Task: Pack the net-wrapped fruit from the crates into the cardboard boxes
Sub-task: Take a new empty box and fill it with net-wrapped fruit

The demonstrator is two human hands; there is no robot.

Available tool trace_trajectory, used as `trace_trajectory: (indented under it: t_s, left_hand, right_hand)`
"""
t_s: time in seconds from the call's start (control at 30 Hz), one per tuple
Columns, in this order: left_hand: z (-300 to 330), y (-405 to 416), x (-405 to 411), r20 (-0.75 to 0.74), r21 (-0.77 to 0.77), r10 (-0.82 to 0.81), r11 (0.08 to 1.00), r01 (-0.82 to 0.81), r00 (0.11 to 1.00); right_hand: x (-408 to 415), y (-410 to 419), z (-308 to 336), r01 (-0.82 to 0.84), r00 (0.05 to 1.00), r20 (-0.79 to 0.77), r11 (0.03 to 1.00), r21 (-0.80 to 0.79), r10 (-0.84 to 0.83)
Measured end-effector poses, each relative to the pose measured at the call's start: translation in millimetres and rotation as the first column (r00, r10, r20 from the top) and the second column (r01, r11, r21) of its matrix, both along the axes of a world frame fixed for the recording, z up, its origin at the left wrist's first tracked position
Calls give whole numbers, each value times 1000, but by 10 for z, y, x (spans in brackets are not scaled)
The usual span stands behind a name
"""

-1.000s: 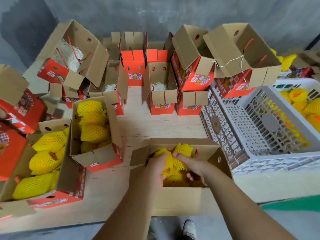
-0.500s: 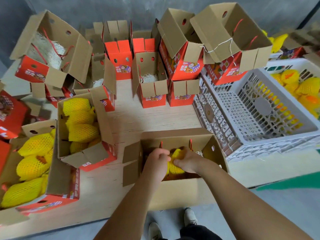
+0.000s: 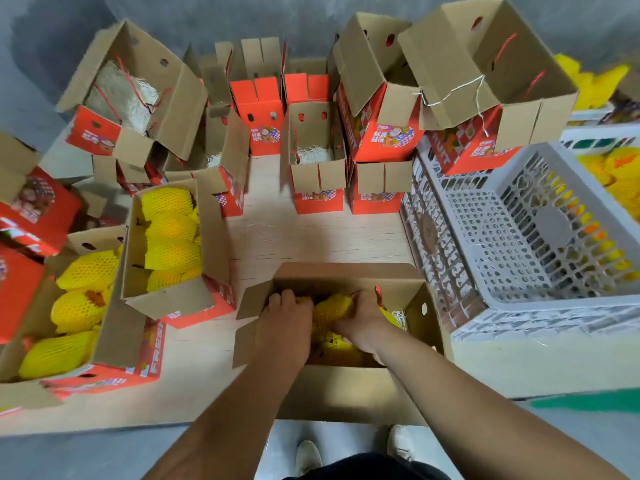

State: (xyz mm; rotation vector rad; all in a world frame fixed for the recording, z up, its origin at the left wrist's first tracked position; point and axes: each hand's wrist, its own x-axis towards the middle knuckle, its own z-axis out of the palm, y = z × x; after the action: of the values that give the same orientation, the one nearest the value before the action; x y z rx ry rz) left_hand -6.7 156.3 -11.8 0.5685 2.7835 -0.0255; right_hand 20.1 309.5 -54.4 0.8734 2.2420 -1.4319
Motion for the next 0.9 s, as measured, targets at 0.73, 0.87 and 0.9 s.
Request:
trace_trajectory:
  t_s: [0.73, 0.87, 0.9]
  left_hand:
    - [-25, 304, -15, 289, 375, -99, 927, -17, 952]
    - [116, 650, -2, 182, 574, -148, 819, 17, 972]
    - [172, 797, 9, 162, 629, -164, 777, 27, 973]
  right_hand:
    - [48, 313, 286, -267, 963, 16, 945, 187, 269]
    - [182, 507, 595, -105, 967, -217, 983, 148, 136]
    - [214, 598, 679, -48, 951, -298, 989, 140, 88]
